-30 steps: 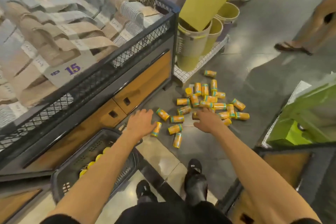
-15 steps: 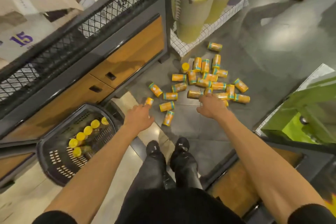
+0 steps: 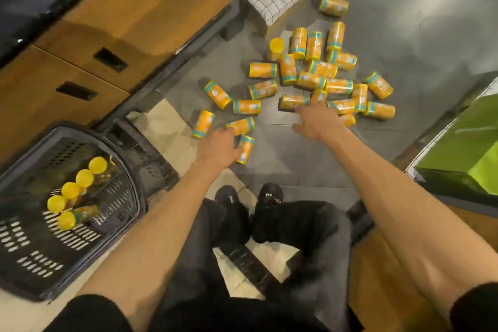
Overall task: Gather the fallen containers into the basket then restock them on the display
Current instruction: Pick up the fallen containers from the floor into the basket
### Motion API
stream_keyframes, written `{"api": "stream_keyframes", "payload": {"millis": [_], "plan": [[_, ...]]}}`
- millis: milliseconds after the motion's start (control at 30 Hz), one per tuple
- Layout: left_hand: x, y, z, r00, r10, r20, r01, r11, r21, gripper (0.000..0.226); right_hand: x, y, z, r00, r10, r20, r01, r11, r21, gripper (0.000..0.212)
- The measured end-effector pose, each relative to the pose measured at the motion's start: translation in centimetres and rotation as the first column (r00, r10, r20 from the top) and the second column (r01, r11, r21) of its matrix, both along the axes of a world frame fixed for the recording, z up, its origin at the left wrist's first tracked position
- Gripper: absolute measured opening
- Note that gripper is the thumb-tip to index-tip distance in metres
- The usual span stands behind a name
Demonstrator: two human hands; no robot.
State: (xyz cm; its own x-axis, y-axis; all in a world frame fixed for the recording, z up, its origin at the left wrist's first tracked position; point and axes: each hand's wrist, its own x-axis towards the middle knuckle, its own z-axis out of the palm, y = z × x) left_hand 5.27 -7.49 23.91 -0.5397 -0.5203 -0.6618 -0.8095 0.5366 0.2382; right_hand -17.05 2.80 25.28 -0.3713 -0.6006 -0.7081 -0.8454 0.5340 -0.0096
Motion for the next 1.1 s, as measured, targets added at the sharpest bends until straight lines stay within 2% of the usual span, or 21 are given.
{"api": "stream_keyframes", "payload": {"millis": [233,400,533,767,933,1100], "plan": [[-1.4,0.1,-18.3,0.993,0.097,-0.063,-0.090,0.990,0.109,0.041,-4.9,-1.0,-17.2,0.993,-0.084,-0.084,0.086,0.996,0.025,0.053],[-2.6,-0.1,-29.5,0.989,0.136,-0.064,-0.130,0.987,0.090,0.039,-7.4,-2.9,-28.1,0.991,-0.102,-0.091,0.098,0.994,-0.054,0.055],[-3.0,0.8,-36.6,0.971,0.229,-0.065,-0.224,0.972,0.071,0.036,-8.5,-3.5,-35.5,0.988,-0.134,-0.075,0.127,0.987,-0.096,0.056],[-2.9,2.3,-43.8,0.923,0.384,-0.030,-0.381,0.922,0.067,0.044,-11.8,-4.4,-42.5,0.986,-0.124,-0.113,0.096,0.968,-0.231,0.057],[-3.2,2.9,-45.8,0.896,0.438,-0.077,-0.435,0.899,0.049,0.050,-14.0,-5.2,-45.0,0.983,-0.072,-0.171,0.036,0.978,-0.206,0.067],[-3.5,3.5,-46.7,0.862,0.491,-0.124,-0.485,0.871,0.080,0.056,-14.2,-5.2,-46.9,0.988,-0.082,-0.132,0.052,0.976,-0.213,0.075]]}}
